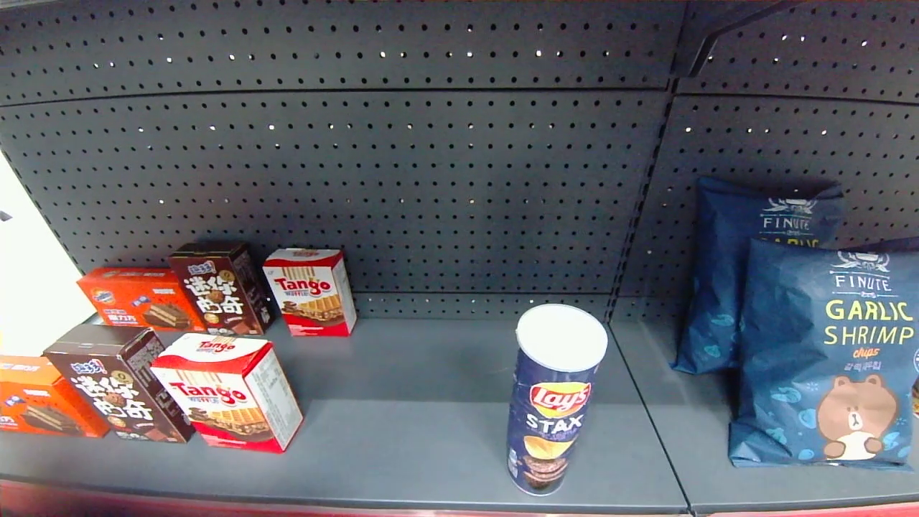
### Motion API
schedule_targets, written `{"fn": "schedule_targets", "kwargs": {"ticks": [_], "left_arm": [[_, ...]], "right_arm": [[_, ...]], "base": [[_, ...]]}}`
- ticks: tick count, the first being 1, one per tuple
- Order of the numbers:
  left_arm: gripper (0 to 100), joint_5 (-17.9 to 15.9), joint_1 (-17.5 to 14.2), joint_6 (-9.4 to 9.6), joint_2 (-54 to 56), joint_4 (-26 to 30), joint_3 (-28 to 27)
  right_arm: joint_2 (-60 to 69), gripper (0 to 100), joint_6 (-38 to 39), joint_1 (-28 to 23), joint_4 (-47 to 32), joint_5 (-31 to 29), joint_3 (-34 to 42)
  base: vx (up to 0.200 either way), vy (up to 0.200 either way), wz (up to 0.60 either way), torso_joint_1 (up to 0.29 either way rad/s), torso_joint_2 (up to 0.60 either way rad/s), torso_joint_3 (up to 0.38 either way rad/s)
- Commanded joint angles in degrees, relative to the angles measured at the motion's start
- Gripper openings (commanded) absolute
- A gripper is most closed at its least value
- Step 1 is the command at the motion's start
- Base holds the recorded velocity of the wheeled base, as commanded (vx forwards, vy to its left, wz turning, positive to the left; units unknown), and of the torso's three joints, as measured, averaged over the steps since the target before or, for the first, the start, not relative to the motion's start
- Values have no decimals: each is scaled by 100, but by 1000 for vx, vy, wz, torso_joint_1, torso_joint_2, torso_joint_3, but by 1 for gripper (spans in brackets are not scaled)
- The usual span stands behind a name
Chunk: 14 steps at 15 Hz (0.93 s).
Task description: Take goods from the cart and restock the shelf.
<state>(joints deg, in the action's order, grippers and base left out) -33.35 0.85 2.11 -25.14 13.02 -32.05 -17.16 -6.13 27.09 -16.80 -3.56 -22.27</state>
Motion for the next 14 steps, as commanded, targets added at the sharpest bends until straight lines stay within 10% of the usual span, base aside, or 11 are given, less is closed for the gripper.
{"fn": "schedule_targets", "kwargs": {"ticks": [1, 7, 14], "left_arm": [[0, -224, 3, 0, -791, -309, -3], [0, -215, 249, 26, -2048, -1240, -29], [0, 488, 1752, 9, -3261, -2427, -205]], "right_arm": [[723, 100, -20, -397, -280, 57, 91], [1558, 100, -239, -1004, -280, 22, 557], [1664, 100, -318, -977, -280, -119, 856]], "base": [[0, 0, 0, 0, 0, 0], [0, 0, 0, 0, 0, 0], [0, 0, 0, 0, 0, 0]]}}
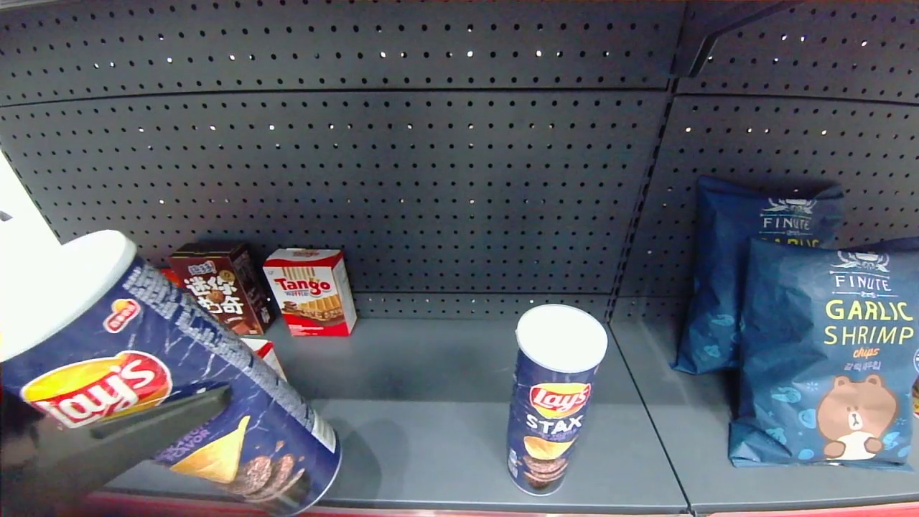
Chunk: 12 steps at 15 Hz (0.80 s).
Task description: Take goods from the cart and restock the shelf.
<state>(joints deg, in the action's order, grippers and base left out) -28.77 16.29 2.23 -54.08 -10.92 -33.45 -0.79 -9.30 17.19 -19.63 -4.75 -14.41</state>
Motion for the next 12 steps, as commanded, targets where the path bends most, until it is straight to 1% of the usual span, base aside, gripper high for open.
{"fn": "schedule_targets", "kwargs": {"ticks": [1, 2, 4, 5, 6, 7, 8, 9, 12], "left_arm": [[0, 29, 270, -3, -499, -42, -109], [0, 47, 314, 5, -648, -50, -153], [0, 231, 419, 49, -832, -50, -250], [0, 258, 542, 67, -956, -50, -285], [0, 258, 639, 85, -1202, -42, -452], [0, 258, 656, 111, -1333, -59, -478], [0, 249, 683, 190, -1536, -129, -548], [0, 249, 718, 243, -1773, -226, -663], [0, 275, 753, 243, -2441, -288, -1216]], "right_arm": [[44, 100, -10, 13, 3, 1, 79], [53, 100, -1, 13, 3, 1, 79], [62, 100, 7, 13, 3, 1, 79], [62, 100, -1, 21, -6, 1, 96], [62, 100, -19, 21, 3, 1, 184], [62, 100, -19, 21, 3, 1, 193], [62, 100, -19, 21, 3, 1, 193], [62, 100, -19, 21, 3, 1, 184], [62, 100, -19, 21, -15, 1, 193]], "base": [[0, 0, 0, 0, 0, 0], [0, 0, 0, 0, 0, 0], [0, 0, 0, 0, 0, 0], [0, 0, 0, 0, 0, 0], [0, 0, 0, 0, 0, 0], [0, 0, 0, 0, 0, 0], [0, 0, 0, 0, 0, 0], [0, 0, 0, 0, 0, 0], [0, 0, 0, 0, 0, 0]]}}
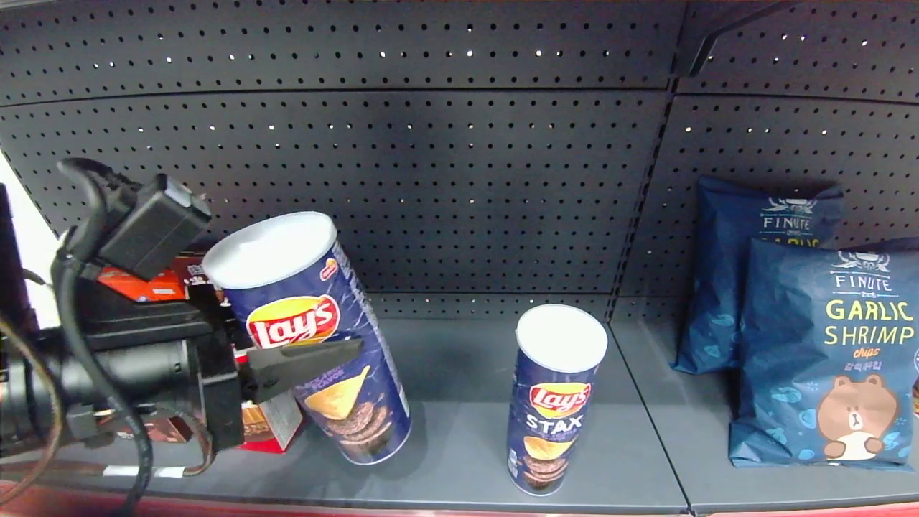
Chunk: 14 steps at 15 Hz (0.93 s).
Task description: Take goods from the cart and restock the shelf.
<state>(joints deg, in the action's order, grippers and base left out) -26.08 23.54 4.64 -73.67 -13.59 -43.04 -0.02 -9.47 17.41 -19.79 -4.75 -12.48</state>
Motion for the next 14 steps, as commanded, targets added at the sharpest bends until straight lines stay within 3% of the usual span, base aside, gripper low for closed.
{"fn": "schedule_targets", "kwargs": {"ticks": [1, 6, 7, 8, 9, 12, 14], "left_arm": [[0, 15, 37, 10, -860, -29, -573], [0, 6, 116, 45, -1765, 41, -1364], [0, 6, 125, 151, -1871, 41, -1391], [0, 6, 116, 414, -2055, 41, -1426], [0, 6, 116, 511, -2134, 41, -1452], [0, -3, 116, 625, -2635, 102, -2138], [0, -3, 142, 643, -2776, 559, -2569]], "right_arm": [[-15, 100, -2, -1, 1, 1, 0], [2, 100, 7, -1, -25, 1, 18], [2, 100, 7, 8, -25, 1, 27], [2, 100, 7, 8, -25, 1, 53], [2, 100, 7, 8, -25, 1, 62], [2, 100, 7, 8, -17, 1, 97], [2, 100, 16, 8, -17, 1, 97]], "base": [[0, 0, 0, 0, 0, 0], [0, 0, 0, 0, 0, 0], [0, 0, 0, 0, 0, 0], [0, 0, 0, 0, 0, 0], [0, 0, 0, 0, 0, 0], [0, 0, 0, 0, 0, 0], [0, 0, 0, 0, 0, 0]]}}
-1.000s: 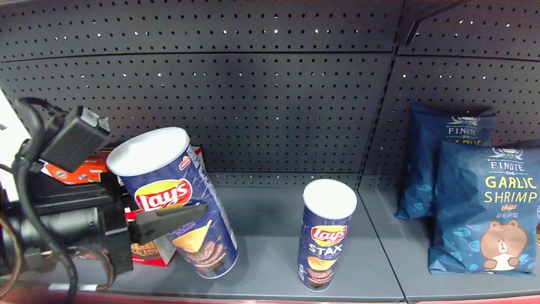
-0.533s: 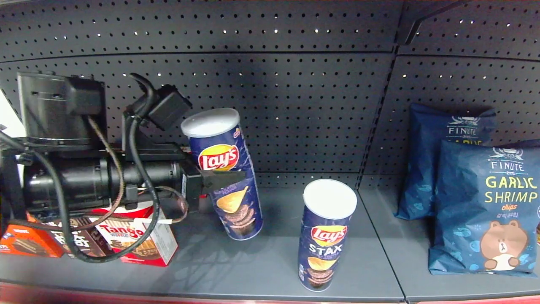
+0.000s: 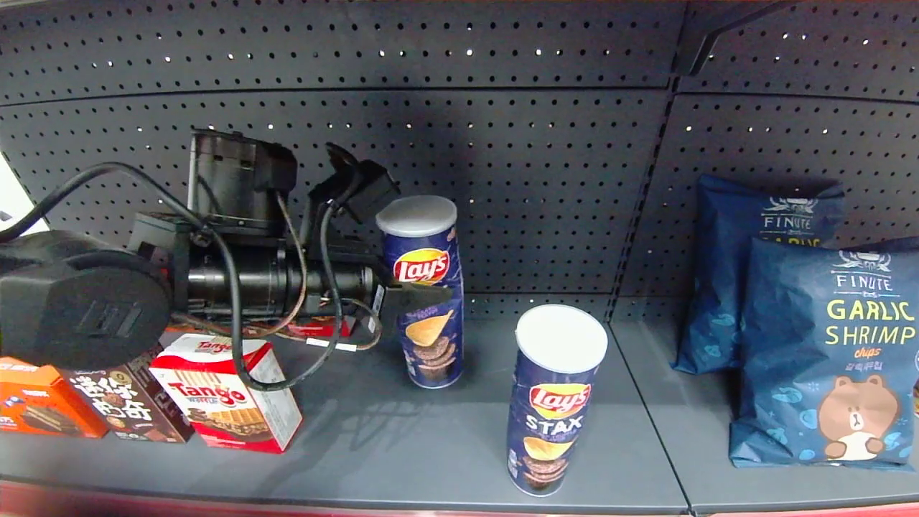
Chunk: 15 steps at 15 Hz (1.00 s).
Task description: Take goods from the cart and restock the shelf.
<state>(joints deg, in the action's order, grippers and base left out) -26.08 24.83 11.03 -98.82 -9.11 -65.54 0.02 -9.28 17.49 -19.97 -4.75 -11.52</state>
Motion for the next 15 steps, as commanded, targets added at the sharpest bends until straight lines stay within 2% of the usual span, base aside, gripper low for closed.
{"fn": "schedule_targets", "kwargs": {"ticks": [1, 2, 4, 11, 13, 14, 15], "left_arm": [[0, 6, 66, 145, -472, 392, -653], [0, 6, 57, 488, -648, 410, -812], [0, -29, 83, 646, -867, 454, -1066], [0, -56, 224, 593, -1483, 410, -1629], [0, -56, 285, 505, -1597, 401, -1787], [0, -56, 426, 250, -1755, 357, -2051], [0, -56, 461, 215, -1843, 357, -2165]], "right_arm": [[-2, 100, -4, 0, 2, 1, 1], [-2, 100, -13, 0, 2, 1, 1], [-2, 100, -13, 0, 2, 1, 1], [-2, 100, -4, 0, 19, 1, 1], [-2, 100, -13, 0, 19, 1, -8], [-2, 100, -13, 0, 19, 1, 1], [-2, 100, -13, 0, 19, 1, 1]], "base": [[0, 0, 0, 0, 0, 0], [0, 0, 0, 0, 0, 0], [0, 0, 0, 0, 0, 0], [0, 0, 0, 0, 0, 0], [0, 0, 0, 0, 0, 0], [0, 0, 0, 0, 0, 0], [0, 0, 0, 0, 0, 0]]}}
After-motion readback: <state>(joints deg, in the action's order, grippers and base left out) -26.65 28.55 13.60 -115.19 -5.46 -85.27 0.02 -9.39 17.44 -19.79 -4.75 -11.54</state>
